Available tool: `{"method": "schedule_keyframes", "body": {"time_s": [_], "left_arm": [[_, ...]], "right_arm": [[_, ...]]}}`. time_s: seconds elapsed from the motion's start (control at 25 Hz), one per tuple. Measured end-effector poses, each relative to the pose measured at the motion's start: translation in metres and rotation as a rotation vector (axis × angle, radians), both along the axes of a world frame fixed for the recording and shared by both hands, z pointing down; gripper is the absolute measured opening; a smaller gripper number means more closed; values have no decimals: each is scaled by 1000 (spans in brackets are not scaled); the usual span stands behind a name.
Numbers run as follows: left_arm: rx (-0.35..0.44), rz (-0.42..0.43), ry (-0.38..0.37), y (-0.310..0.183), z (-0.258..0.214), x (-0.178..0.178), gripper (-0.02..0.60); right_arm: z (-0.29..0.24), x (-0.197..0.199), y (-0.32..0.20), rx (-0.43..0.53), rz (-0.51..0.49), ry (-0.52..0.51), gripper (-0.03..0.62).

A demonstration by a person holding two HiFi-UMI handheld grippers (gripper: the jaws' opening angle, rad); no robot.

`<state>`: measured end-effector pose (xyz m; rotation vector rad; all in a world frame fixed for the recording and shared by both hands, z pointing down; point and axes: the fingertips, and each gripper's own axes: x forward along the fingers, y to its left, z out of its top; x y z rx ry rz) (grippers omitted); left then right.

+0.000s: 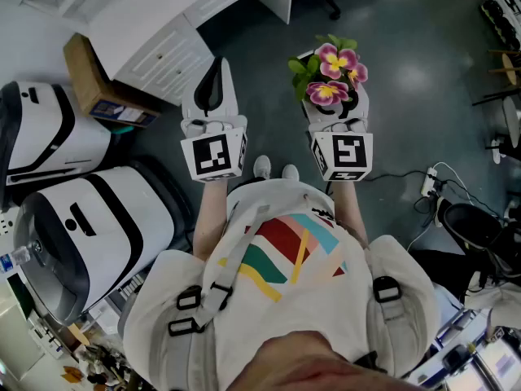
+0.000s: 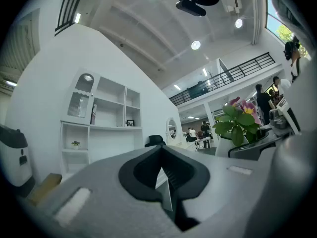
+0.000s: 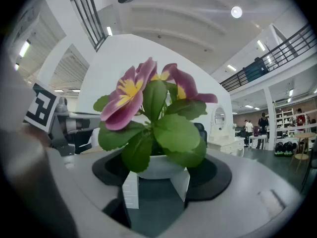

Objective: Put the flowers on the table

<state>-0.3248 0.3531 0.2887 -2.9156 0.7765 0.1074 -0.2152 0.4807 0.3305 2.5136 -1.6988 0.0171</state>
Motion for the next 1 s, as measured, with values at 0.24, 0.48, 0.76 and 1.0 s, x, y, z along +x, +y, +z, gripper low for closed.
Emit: {"method": "schedule_keyframes", "body": {"time_s": [0.24, 0.48, 0.76, 1.0], "left_arm": [[8, 6, 14, -6, 1, -7, 5], [8, 14, 24, -13, 1, -11, 5], [0, 27, 37, -30, 4, -16, 5], [3, 24, 28, -54, 8, -30, 5]], "right_arm": [[3, -7, -5, 16, -3, -7, 325], [0, -11, -13, 21, 2, -6, 325], [-2, -16, -27, 45, 24, -9, 325], [6, -27, -50, 37, 32, -23, 325]]}}
